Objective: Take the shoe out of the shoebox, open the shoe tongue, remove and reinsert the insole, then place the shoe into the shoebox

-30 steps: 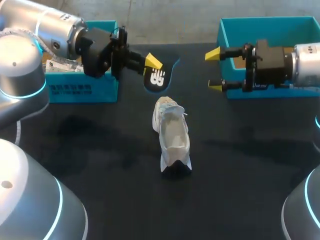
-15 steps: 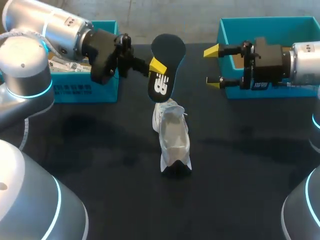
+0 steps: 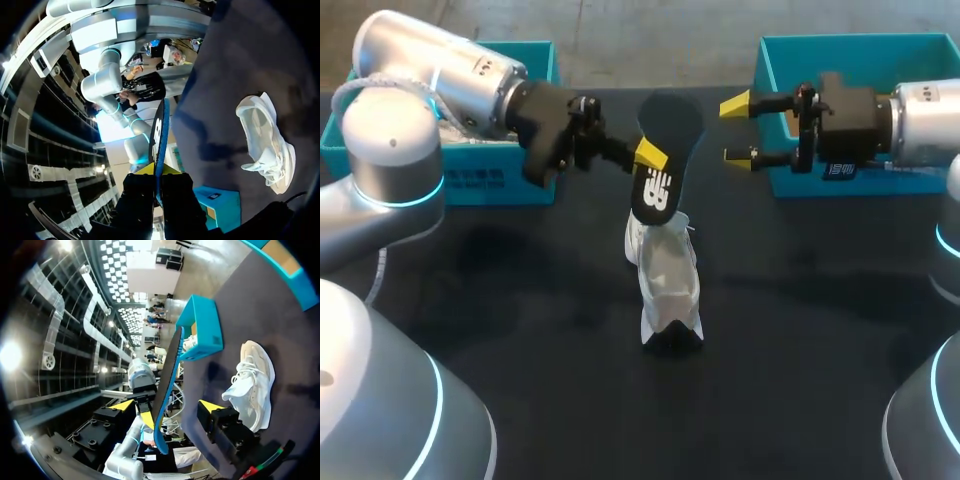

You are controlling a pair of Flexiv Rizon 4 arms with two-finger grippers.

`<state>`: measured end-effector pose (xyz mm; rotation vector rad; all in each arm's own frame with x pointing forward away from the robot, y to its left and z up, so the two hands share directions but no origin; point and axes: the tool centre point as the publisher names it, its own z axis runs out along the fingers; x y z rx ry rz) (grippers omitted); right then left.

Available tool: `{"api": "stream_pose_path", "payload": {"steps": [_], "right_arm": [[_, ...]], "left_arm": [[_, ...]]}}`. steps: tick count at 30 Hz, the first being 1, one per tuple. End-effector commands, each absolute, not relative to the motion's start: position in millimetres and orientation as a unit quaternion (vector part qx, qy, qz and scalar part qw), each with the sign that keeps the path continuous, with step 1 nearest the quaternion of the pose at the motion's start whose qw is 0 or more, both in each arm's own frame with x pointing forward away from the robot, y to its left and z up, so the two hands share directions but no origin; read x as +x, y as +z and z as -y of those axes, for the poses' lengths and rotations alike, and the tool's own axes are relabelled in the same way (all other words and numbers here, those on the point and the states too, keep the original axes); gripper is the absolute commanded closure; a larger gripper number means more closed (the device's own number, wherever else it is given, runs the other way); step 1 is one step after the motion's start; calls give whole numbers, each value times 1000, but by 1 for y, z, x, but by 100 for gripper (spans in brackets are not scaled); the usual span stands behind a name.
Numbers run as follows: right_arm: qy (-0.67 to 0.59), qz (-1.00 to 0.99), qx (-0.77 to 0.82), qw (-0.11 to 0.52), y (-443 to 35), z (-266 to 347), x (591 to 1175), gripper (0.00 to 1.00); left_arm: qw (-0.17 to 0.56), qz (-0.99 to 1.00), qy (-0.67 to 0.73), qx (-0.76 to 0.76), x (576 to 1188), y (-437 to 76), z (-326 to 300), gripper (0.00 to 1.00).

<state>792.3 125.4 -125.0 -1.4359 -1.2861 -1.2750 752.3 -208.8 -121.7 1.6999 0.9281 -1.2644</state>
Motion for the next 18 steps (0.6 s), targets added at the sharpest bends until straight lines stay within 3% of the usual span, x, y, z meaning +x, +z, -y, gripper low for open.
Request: {"api": "stream_pose_path", "payload": {"steps": [1, 10, 13, 18], "right_arm": [[-499, 513, -566, 408, -127, -134, 801, 22], [-494, 521, -557, 417, -126, -147, 801, 26], [-494, 522, -556, 418, -126, -149, 801, 32], [-495, 521, -557, 416, -126, -149, 802, 53]], "left_arm": [[407, -363, -499, 673, 755, -123, 220, 100], [401, -362, -502, 675, 755, -125, 232, 100], [407, -360, -500, 674, 755, -122, 236, 100], [419, -364, -493, 670, 744, -124, 238, 100]]}}
